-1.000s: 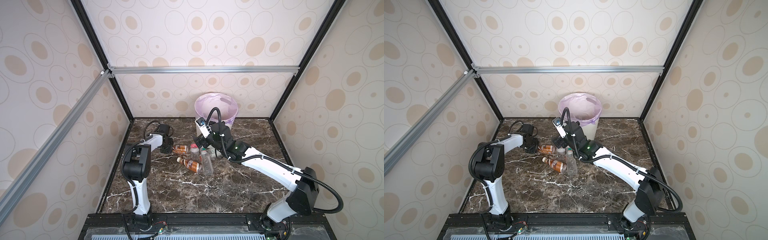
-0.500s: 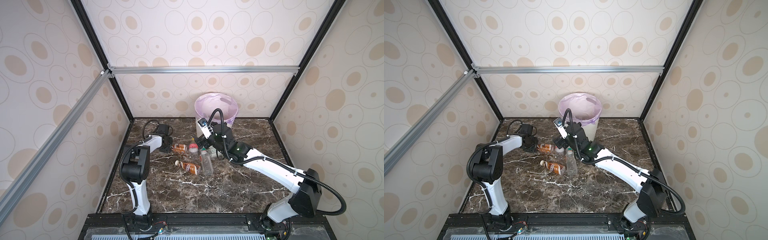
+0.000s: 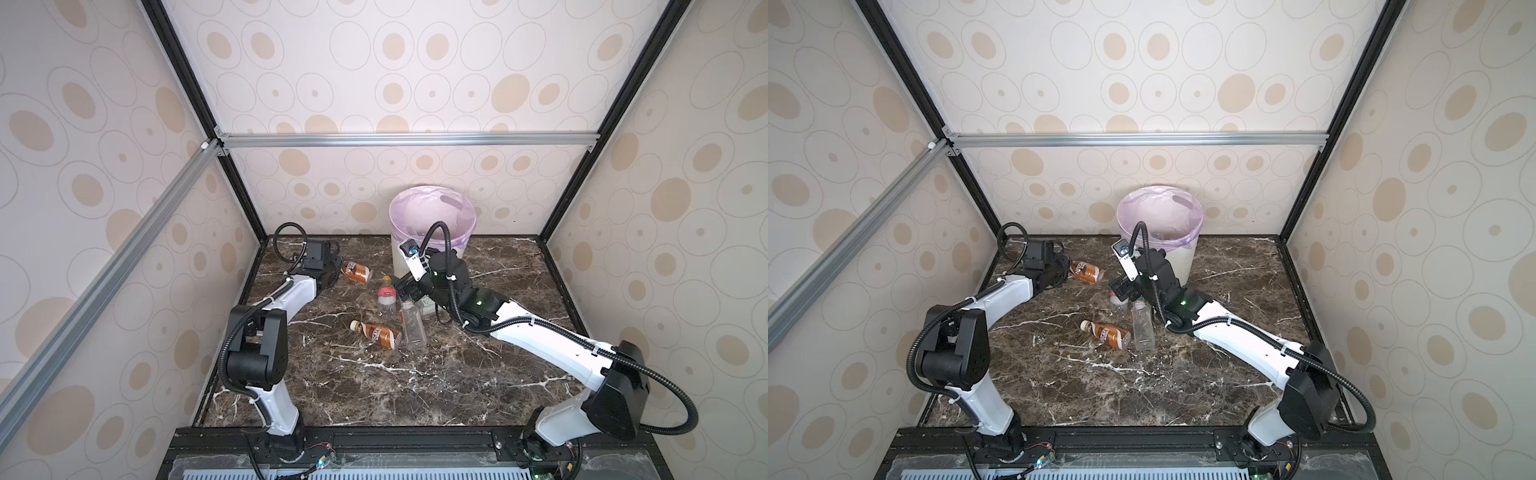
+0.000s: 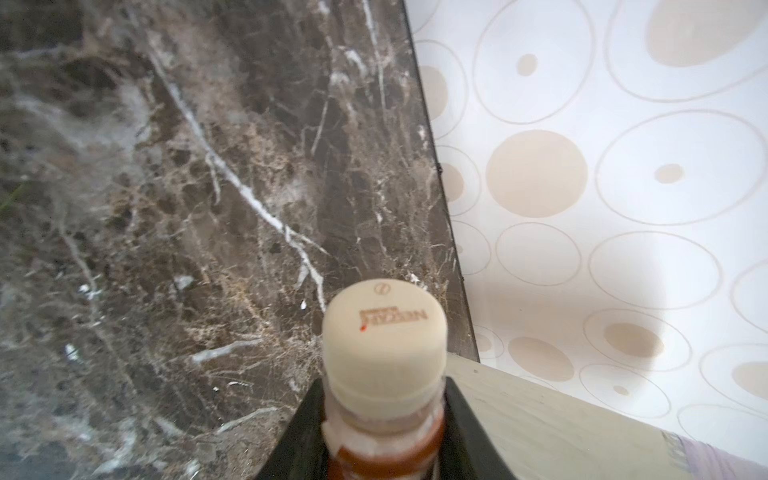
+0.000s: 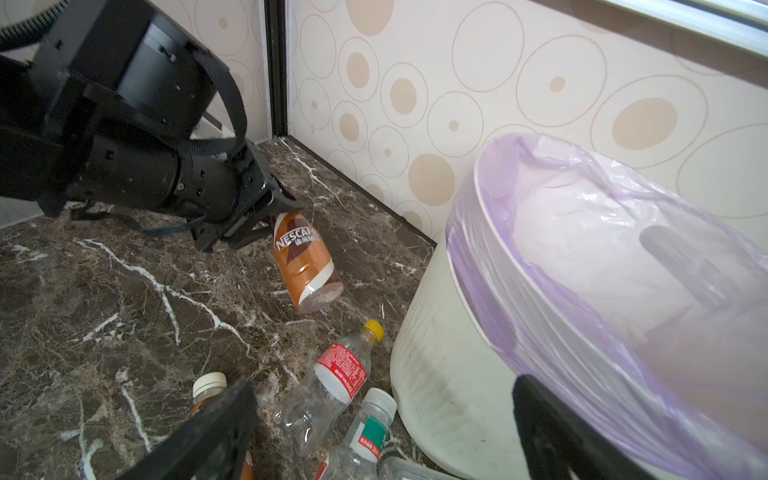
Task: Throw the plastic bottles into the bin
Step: 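Close the left gripper on the brown Nescafe bottle and lift it, then carry the Nescafe bottle toward the bin with the left gripper while the right approaches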
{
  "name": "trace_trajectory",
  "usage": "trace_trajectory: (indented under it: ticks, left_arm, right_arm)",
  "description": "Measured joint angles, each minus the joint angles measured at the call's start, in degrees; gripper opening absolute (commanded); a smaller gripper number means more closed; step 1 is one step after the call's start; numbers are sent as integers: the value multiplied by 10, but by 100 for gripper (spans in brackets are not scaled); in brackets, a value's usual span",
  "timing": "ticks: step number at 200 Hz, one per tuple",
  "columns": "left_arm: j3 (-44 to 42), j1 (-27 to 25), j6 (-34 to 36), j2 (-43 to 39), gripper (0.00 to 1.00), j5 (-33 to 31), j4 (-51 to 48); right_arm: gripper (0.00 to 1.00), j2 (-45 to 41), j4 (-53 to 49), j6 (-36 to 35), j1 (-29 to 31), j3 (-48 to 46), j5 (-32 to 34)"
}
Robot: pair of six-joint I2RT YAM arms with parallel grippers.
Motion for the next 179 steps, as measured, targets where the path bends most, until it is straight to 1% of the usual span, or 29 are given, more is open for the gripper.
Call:
trace_trajectory:
  ticks: [40, 64, 90, 119, 146, 179]
  left_arm:
    - [12, -6, 66, -15, 38, -3, 40]
    - [46, -19, 112, -23, 39, -16, 48]
    - [87, -49, 173, -42, 39, -30, 61]
    - [118, -92, 239, -74, 40, -27, 80]
    - [133, -121, 289, -104, 39, 3, 93]
    - [134, -129, 327, -124, 40, 64, 108]
  right_arm:
    - [99, -15, 0, 7, 0, -5, 3]
    - [99, -21, -1, 12, 0, -5, 13]
    - [99, -23, -16, 12, 0, -1, 17]
    - [99, -22, -45, 3, -5, 23, 13]
    - [99, -22, -61, 3, -30, 62, -7]
    - [99, 1, -87, 8, -66, 133, -52]
